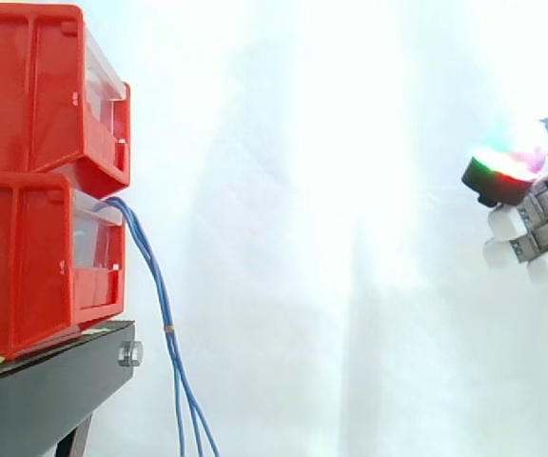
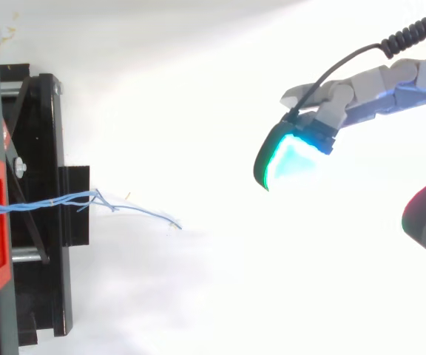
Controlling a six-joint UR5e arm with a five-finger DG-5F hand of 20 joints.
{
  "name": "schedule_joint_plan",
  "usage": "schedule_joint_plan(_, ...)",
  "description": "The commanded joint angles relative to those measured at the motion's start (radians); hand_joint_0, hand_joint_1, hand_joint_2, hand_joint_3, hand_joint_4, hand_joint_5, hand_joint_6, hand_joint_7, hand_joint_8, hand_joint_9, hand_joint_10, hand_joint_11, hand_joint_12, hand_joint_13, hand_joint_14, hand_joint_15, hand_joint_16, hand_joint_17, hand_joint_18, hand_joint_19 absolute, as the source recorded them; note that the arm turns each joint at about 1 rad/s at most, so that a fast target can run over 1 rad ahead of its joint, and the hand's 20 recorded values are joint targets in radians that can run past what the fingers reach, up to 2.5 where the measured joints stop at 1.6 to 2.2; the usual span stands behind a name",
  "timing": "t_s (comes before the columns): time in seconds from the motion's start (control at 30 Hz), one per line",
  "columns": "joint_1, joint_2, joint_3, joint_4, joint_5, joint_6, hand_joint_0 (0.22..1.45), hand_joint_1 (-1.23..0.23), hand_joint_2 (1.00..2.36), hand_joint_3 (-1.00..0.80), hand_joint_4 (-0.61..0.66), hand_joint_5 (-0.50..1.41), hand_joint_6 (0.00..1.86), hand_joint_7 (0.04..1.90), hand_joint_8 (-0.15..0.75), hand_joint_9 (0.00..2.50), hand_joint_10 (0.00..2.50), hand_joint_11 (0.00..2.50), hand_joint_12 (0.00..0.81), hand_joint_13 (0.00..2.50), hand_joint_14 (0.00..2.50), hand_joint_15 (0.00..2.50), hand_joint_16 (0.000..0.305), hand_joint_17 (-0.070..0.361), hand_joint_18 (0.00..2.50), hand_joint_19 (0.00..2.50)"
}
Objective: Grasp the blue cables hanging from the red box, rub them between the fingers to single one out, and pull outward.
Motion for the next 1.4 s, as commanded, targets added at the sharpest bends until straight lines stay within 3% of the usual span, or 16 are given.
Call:
schedule_joint_plan(0.0, 0.000, 0.000, 0.001, -0.028, -0.004, -0.011, 0.46, -0.45, 1.00, -0.47, 0.11, -0.23, 0.50, 0.68, 0.223, 0.34, 0.00, 0.07, 0.339, 0.08, 0.00, 0.13, 0.053, 0.119, 0.00, 0.21)
schedule_joint_plan(0.4, -0.001, 0.000, 0.001, -0.053, -0.003, -0.011, 0.45, -0.41, 1.00, -0.49, 0.11, -0.22, 0.50, 0.63, 0.221, 0.21, 0.00, 0.00, 0.345, 0.00, 0.00, 0.10, 0.051, 0.114, 0.00, 0.21)
schedule_joint_plan(0.43, -0.003, 0.000, 0.000, -0.054, -0.009, -0.009, 0.45, -0.41, 1.00, -0.49, 0.12, -0.22, 0.50, 0.62, 0.215, 0.21, 0.00, 0.00, 0.343, 0.00, 0.00, 0.09, 0.051, 0.114, 0.00, 0.20)
schedule_joint_plan(0.57, -0.001, -0.001, 0.000, -0.034, -0.087, 0.001, 0.46, -0.41, 1.00, -0.50, 0.13, -0.21, 0.50, 0.71, 0.214, 0.20, 0.00, 0.00, 0.337, 0.00, 0.00, 0.08, 0.051, 0.115, 0.00, 0.18)
schedule_joint_plan(0.63, -0.001, -0.001, 0.000, -0.007, -0.104, 0.014, 0.46, -0.42, 1.00, -0.49, 0.13, -0.22, 0.50, 0.71, 0.220, 0.21, 0.00, 0.00, 0.345, 0.00, 0.00, 0.08, 0.052, 0.118, 0.00, 0.18)
schedule_joint_plan(0.83, 0.007, -0.038, 0.000, 0.026, -0.104, 0.034, 0.48, -0.50, 1.00, -0.47, 0.12, -0.21, 0.50, 0.68, 0.220, 0.45, 0.00, 0.01, 0.321, 0.13, 0.00, 0.08, 0.050, 0.113, 0.00, 0.17)
schedule_joint_plan(0.93, 0.007, -0.087, 0.000, 0.043, -0.110, 0.077, 0.50, -0.52, 1.00, -0.46, 0.10, -0.20, 0.50, 0.68, 0.211, 0.50, 0.00, 0.02, 0.307, 0.18, 0.00, 0.09, 0.047, 0.106, 0.02, 0.18)
schedule_joint_plan(1.13, 0.011, -0.088, 0.000, 0.102, -0.106, 0.101, 0.55, -0.55, 1.00, -0.43, 0.13, -0.19, 0.50, 0.69, 0.209, 0.63, 0.00, 0.10, 0.279, 0.42, 0.01, 0.16, 0.040, 0.090, 0.24, 0.23)
schedule_joint_plan(1.37, 0.002, -0.118, 0.000, 0.107, -0.101, 0.100, 0.56, -0.57, 1.01, -0.42, 0.14, -0.17, 0.50, 0.71, 0.202, 0.62, 0.00, 0.12, 0.276, 0.44, 0.01, 0.22, 0.038, 0.087, 0.25, 0.28)
